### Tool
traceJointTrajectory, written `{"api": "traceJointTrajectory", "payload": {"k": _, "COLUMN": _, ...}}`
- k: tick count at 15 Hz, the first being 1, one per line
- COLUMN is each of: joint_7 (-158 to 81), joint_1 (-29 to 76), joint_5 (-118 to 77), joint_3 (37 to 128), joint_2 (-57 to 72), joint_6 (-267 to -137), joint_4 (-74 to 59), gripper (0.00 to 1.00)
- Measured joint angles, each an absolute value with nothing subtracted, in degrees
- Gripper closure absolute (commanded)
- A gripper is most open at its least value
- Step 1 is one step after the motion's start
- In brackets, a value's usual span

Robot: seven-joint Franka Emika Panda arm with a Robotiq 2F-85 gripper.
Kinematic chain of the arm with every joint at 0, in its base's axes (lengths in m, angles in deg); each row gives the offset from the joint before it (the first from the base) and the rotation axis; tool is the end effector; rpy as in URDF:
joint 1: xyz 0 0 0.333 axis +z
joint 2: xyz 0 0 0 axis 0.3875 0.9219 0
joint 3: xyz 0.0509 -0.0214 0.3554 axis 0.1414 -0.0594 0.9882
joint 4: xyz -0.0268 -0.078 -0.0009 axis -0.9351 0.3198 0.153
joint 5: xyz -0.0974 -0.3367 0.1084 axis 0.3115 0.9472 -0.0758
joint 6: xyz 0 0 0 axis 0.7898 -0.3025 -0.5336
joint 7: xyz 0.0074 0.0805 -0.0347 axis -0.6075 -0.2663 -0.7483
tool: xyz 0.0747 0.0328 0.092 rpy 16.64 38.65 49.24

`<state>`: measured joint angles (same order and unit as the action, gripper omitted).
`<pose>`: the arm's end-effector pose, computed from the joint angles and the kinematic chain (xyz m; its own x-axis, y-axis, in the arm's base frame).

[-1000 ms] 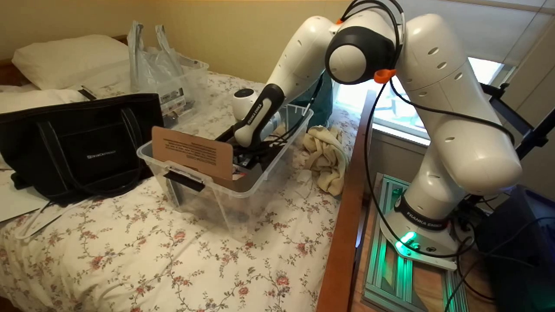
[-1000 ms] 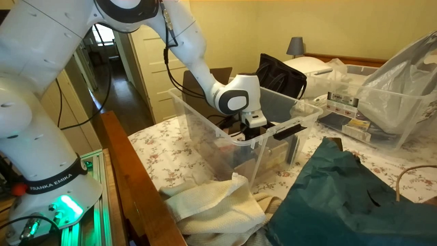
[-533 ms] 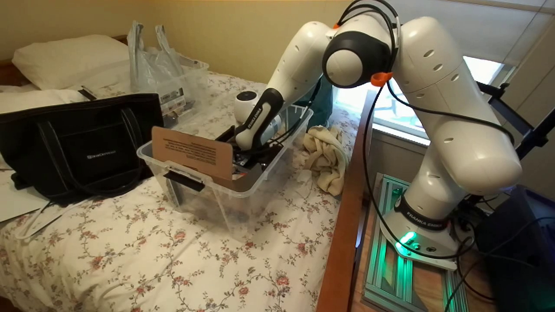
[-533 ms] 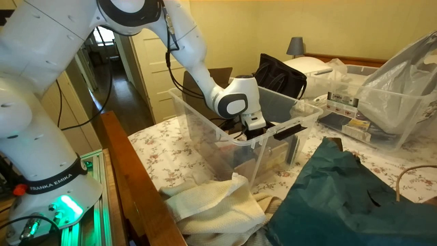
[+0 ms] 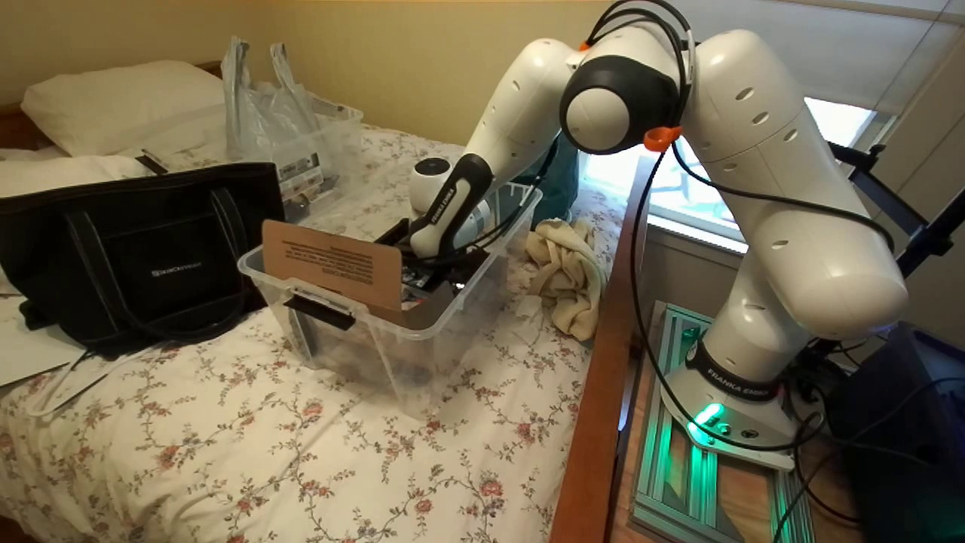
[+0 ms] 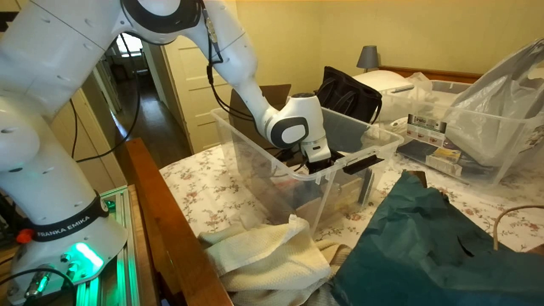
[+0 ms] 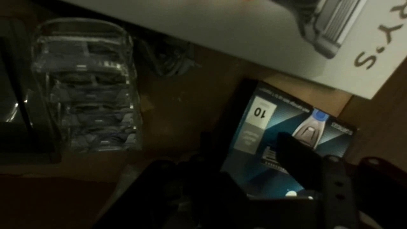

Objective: Remove the black object from the storage box

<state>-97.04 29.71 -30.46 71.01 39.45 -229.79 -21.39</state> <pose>0.6543 -0.0837 0.1295 0.2934 -0.9345 0.2018 -0.9449 -0.3155 -0.0872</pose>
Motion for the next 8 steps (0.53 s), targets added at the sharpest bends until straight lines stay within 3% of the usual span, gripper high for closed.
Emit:
{"api": "traceJointTrajectory", "payload": {"k": 3, "joint_7": -97.58, "joint_1": 29.69, "joint_5": -30.47, "joint_3": 70.49, "joint_2": 39.62, "joint_6": -230.14, "joint_4": -21.57, "gripper": 1.0}}
{"api": "traceJointTrajectory", "payload": {"k": 8, "joint_7": -99.89, "joint_1": 30.42, "joint_5": -30.47, "joint_3": 69.43, "joint_2": 39.57, "joint_6": -231.73, "joint_4": -23.33, "gripper": 1.0}}
